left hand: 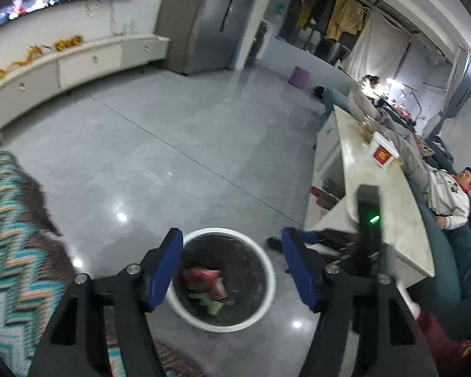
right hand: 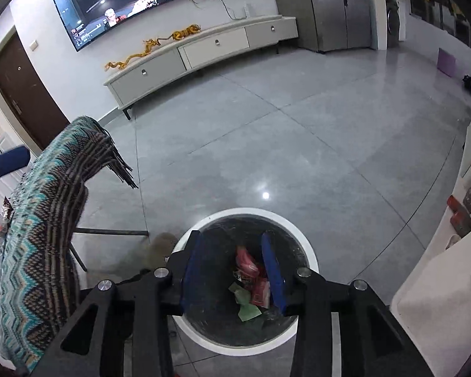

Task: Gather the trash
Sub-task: 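Carry both items to the black bin and open both tools to drop them, then return both tools to the remaining trash on the rug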

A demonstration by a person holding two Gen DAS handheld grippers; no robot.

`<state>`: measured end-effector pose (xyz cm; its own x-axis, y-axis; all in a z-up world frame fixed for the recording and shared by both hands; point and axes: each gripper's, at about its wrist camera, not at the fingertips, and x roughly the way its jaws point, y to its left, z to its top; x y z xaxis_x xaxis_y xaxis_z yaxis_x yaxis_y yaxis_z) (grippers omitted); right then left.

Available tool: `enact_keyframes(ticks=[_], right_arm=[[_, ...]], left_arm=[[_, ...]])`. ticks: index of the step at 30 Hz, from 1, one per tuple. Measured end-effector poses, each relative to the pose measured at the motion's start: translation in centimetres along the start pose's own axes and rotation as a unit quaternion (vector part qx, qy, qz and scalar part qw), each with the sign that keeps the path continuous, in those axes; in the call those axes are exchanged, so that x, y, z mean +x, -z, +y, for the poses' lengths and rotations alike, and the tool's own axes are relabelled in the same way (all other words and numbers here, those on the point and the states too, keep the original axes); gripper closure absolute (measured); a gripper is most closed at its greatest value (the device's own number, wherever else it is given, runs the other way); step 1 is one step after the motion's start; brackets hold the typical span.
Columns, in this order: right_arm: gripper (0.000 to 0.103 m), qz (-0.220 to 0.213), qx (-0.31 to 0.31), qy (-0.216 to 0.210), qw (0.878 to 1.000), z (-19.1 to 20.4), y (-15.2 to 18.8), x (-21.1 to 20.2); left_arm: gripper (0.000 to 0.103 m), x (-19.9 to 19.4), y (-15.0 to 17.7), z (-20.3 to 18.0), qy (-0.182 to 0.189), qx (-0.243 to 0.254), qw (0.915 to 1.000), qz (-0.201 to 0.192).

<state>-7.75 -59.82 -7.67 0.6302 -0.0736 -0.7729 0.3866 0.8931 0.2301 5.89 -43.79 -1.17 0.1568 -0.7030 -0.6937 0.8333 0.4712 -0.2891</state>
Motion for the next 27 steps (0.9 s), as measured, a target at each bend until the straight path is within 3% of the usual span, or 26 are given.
enact_keyframes(ticks=[5,13,19,27], right_arm=[[0.066,-0.043,-0.017,-0.013,0.999,4.2,-1.1,-4.0],[0.066,-0.103,-0.081,-0.056,0.99,15.9,-1.1,-10.9],[0.062,-0.114,-0.144,-0.097,0.978,24.9,0.1,-13.5],[0.054,-0.073,-0.212,-0.156,0.962,34.4,1.7,-10.1]], left_arm=[[0.039,-7.5,2.8,4.1,-0.051,-0.025,0.9974,-0.044],[0.039,-21.5,9.1,8.6,-0.115,-0.045,0.9857,-0.115],[0.039,-30.9,15.7,13.3,-0.185,-0.086,0.9658,-0.16],[0.039,-37.7,24.1,20.2,-0.25,-0.174,0.9361,-0.176]])
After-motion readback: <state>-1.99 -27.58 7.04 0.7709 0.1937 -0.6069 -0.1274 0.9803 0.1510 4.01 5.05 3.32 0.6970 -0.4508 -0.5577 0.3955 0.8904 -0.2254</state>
